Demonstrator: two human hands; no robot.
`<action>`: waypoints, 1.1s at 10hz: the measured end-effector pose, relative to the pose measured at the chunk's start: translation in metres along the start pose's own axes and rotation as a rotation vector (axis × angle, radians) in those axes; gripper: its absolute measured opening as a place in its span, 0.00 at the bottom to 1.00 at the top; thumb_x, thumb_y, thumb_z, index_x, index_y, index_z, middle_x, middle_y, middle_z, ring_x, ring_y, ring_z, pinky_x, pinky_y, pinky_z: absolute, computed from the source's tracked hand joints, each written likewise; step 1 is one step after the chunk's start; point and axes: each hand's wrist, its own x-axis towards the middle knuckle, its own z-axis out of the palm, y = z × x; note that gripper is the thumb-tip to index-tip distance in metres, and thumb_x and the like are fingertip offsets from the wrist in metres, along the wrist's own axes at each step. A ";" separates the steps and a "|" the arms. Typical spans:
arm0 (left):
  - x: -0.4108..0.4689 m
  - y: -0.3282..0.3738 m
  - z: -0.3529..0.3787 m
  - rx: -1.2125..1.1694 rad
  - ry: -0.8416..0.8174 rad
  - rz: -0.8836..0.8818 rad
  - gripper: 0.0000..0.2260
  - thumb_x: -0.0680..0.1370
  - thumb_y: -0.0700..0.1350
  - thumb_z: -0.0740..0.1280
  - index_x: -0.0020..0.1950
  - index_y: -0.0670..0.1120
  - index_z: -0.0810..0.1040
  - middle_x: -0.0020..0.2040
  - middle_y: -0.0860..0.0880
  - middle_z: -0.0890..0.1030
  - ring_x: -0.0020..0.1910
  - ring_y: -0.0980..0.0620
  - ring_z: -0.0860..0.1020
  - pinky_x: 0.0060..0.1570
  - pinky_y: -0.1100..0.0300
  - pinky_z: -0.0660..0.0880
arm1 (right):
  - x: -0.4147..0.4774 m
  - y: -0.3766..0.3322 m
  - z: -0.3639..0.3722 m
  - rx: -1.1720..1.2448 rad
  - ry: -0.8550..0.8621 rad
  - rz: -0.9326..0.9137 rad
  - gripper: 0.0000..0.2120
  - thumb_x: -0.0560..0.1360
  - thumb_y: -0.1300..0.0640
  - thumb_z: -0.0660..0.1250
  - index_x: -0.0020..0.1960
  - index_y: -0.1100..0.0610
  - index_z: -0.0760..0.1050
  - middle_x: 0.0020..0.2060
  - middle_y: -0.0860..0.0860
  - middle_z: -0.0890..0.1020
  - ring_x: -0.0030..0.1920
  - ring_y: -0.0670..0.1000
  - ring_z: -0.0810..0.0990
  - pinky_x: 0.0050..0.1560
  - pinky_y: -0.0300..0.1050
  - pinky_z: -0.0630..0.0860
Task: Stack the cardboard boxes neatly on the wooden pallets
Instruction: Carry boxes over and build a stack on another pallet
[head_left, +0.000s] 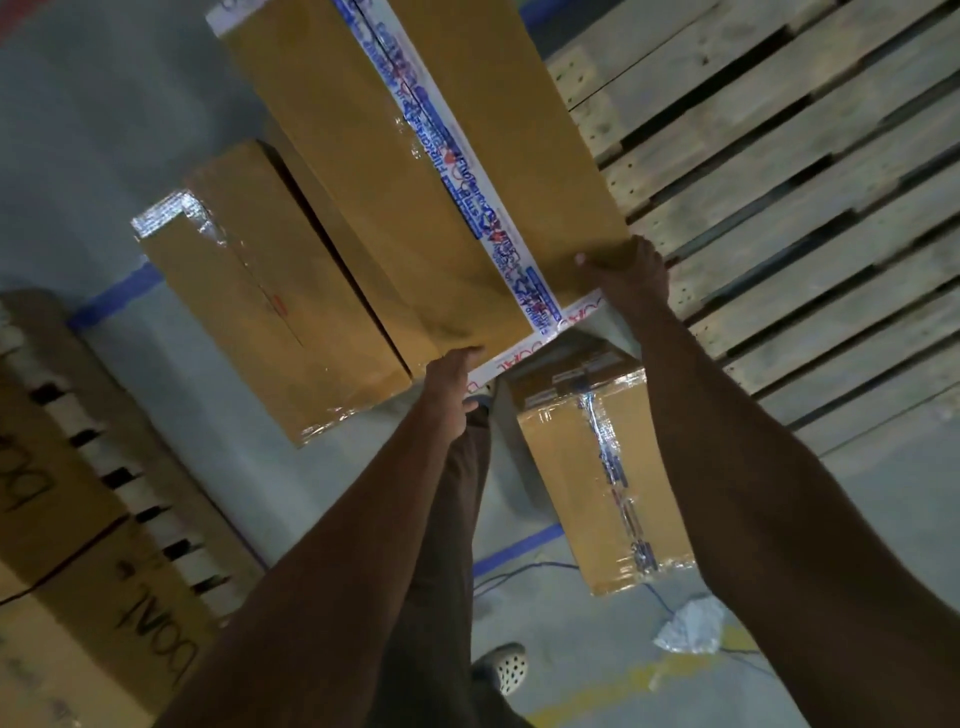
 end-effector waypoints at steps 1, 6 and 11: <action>-0.008 -0.001 -0.009 -0.073 0.070 0.002 0.20 0.78 0.48 0.69 0.69 0.45 0.75 0.72 0.45 0.74 0.63 0.48 0.74 0.50 0.58 0.80 | -0.019 -0.003 0.006 0.032 0.029 -0.029 0.48 0.68 0.35 0.75 0.79 0.53 0.60 0.74 0.55 0.67 0.74 0.60 0.66 0.71 0.63 0.67; -0.210 -0.020 -0.150 -0.149 0.924 0.680 0.20 0.76 0.55 0.63 0.53 0.41 0.86 0.49 0.40 0.82 0.51 0.41 0.79 0.54 0.54 0.73 | -0.306 -0.048 -0.028 0.189 0.316 -0.441 0.38 0.72 0.29 0.67 0.66 0.60 0.77 0.64 0.59 0.78 0.65 0.60 0.73 0.64 0.55 0.70; -0.387 -0.350 -0.275 -0.717 1.215 0.598 0.17 0.74 0.58 0.70 0.36 0.46 0.73 0.38 0.50 0.74 0.37 0.50 0.73 0.41 0.56 0.66 | -0.571 0.101 0.057 0.022 0.201 -0.869 0.34 0.73 0.29 0.66 0.51 0.63 0.81 0.59 0.58 0.79 0.60 0.60 0.75 0.61 0.59 0.74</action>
